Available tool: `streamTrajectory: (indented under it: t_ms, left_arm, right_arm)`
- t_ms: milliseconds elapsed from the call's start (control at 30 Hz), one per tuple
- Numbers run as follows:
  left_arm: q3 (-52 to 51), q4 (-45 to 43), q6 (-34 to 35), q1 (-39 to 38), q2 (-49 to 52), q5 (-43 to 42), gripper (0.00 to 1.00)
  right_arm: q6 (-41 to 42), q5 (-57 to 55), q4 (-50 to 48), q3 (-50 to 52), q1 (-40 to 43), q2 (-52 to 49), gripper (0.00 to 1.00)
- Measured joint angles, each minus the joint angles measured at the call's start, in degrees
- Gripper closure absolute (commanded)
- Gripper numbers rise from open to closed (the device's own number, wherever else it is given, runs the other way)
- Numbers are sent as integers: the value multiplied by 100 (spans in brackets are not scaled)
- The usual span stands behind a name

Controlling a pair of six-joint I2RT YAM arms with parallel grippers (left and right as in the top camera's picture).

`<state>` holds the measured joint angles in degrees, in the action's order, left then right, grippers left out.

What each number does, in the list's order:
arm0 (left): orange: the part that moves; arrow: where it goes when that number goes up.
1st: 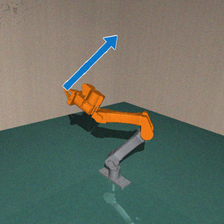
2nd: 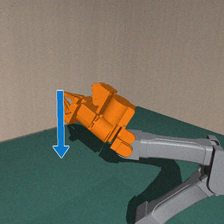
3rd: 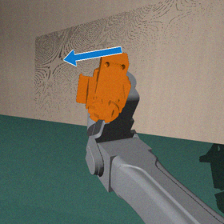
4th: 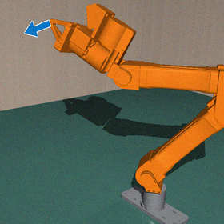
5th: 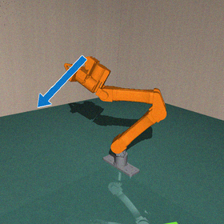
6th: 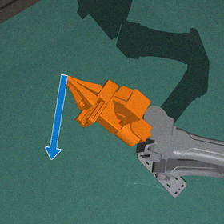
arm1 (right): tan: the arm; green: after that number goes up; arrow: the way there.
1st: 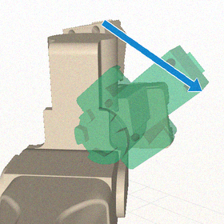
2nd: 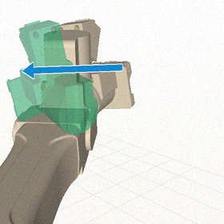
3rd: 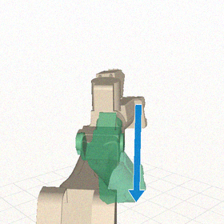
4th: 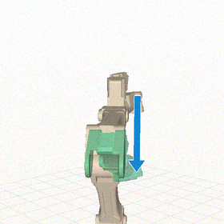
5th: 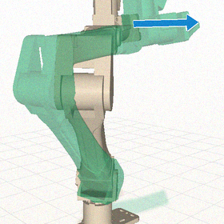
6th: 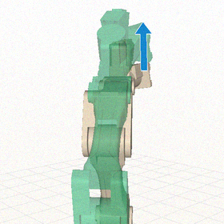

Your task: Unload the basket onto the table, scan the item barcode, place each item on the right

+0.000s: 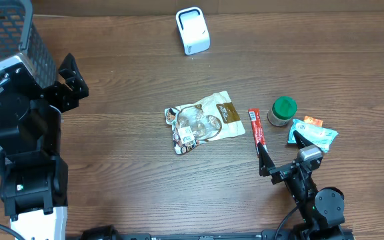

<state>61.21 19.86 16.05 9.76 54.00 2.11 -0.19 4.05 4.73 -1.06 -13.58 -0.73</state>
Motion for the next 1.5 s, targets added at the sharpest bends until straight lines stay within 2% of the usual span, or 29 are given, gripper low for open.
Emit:
streamTrajectory:
  t_ms: [133, 333, 500, 667, 800, 1067, 1200, 1333, 1500]
  left_arm:
    - [0, 310, 0, -4, 37, 0, 0]
    - [0, 1646, 0, -527, -175, -4, 0]
    - [0, 2977, 0, -1110, -866, -24, 0]
    - [2, 4022, 0, -1130, -1652, -55, 0]
    - [2, 4380, 2, -1130, -2094, -111, 0]
    - [2, 4308, 2, -1128, -2813, -317, 0]
    - [-98, 4002, 2, -1128, -3169, -404, 0]
    - [-555, 3259, 2, -1130, -3539, -651, 0]
    - [-1502, 1333, 2, -1128, -3853, -1130, 0]
  right_arm:
    - [0, -2, -2, 0, 0, 0, 0]
    - [0, 0, -7, 0, 0, 0, 0]
    - [-2, 0, -2, 0, 0, 0, 0]
    - [2, 0, -4, 0, 0, 0, 0]
    - [0, -2, -4, 0, 0, 0, 0]
    - [0, 0, -2, 0, 0, 0, 0]
    - [2, 0, -2, 0, 2, 0, 0]
    - [0, -2, -2, 0, 0, 0, 0]
    - [-2, -2, 0, 0, 0, 0, 0]
